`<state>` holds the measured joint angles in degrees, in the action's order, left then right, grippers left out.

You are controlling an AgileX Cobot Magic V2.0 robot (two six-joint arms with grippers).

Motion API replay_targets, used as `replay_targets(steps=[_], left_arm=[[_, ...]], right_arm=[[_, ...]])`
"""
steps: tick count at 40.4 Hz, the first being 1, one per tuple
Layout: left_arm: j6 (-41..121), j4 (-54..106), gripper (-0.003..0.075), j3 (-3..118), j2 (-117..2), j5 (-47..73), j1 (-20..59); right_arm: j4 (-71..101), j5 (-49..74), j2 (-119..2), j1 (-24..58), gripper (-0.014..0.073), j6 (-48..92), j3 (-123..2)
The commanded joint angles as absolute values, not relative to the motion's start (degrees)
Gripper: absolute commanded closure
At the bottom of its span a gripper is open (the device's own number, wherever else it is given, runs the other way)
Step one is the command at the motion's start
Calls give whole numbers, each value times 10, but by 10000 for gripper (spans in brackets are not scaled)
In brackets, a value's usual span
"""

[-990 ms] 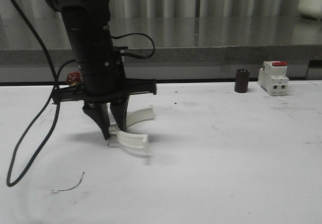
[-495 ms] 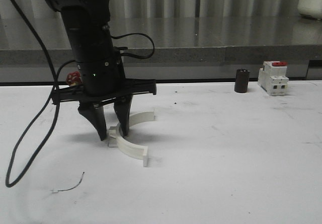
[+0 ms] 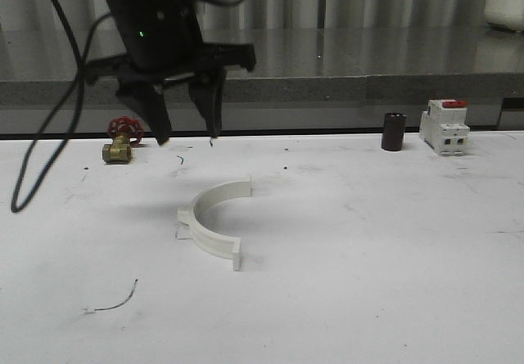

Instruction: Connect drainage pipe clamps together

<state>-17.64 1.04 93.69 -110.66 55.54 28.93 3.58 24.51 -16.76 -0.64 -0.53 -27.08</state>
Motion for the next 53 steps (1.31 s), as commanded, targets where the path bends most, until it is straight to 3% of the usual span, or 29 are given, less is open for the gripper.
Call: replay_targets(steps=[1, 6, 13, 23, 36, 53], left_arm=[[-170, -35, 336, 954, -1037, 563, 290], [-155, -70, 449, 954, -1001, 572, 286], [-155, -84, 738, 954, -965, 574, 257], [-154, -104, 741, 883, -892, 560, 184], [-136, -112, 741, 603, -713, 409, 80], [-125, -135, 741, 302, -386, 199, 99]], right_arm=[[37, 201, -177, -9, -59, 0, -291], [37, 201, -177, -9, -59, 0, -291], [37, 201, -177, -9, -59, 0, -291], [37, 201, -177, -9, -59, 0, -291], [37, 201, -177, -9, -59, 0, -291], [37, 201, -177, -9, -59, 0, -291]])
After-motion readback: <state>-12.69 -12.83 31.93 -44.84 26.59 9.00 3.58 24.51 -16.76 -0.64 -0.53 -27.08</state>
